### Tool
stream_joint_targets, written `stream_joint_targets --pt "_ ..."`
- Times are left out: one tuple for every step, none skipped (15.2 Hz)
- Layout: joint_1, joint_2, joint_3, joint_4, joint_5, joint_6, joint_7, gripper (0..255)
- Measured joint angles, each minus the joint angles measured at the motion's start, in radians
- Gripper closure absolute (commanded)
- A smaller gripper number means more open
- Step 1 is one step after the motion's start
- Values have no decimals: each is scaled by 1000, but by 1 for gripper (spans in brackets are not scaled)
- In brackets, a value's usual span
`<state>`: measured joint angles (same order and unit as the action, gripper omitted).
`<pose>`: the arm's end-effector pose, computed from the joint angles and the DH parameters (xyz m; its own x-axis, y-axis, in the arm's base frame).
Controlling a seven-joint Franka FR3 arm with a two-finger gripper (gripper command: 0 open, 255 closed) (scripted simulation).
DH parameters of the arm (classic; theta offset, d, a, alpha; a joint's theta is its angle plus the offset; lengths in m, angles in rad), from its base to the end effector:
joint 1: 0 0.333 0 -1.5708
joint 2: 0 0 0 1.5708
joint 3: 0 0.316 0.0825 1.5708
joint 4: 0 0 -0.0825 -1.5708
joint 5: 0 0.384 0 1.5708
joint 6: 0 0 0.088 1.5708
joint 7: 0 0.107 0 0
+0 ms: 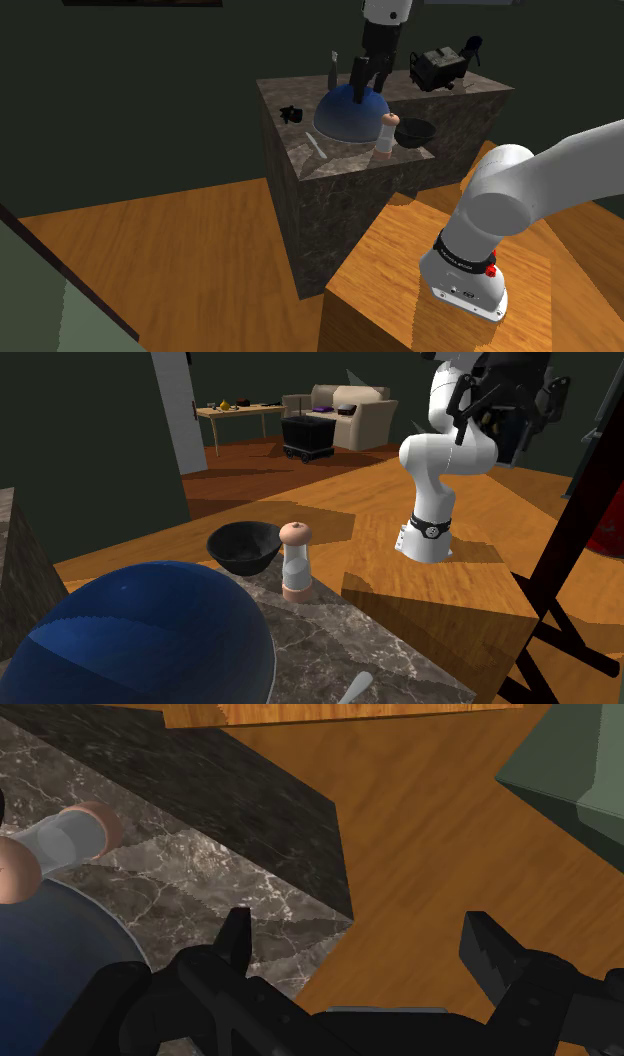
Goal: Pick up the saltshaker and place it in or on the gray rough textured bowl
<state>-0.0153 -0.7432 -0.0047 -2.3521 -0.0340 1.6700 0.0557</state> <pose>0.3280 -0.0103 0.5879 0.9955 -0.0712 0.0626 -0.0730 -0.9970 0.0273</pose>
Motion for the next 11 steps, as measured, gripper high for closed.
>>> stream_joint_targets --pt "0 0 0 0 0 0 0 0" --pt "-3 0 -7 -7 -5 6 -9 0" --pt "-9 3 -21 -14 -15 18 -24 0" --pt "-16 10 -38 -15 -27 25 -43 0" --pt "-24 15 -58 -30 -41 45 -65 0" --pt "-31 17 -75 -48 -54 65 -84 0" --pt "-39 31 -95 -58 -67 90 -105 0" --pt "-45 44 -111 -58 -79 104 -124 0" --pt "-52 59 -129 -59 -90 121 -143 0" --pt "-59 75 -147 -68 -101 147 -162 0" --pt "-68 79 -169 -80 -115 165 -185 0"
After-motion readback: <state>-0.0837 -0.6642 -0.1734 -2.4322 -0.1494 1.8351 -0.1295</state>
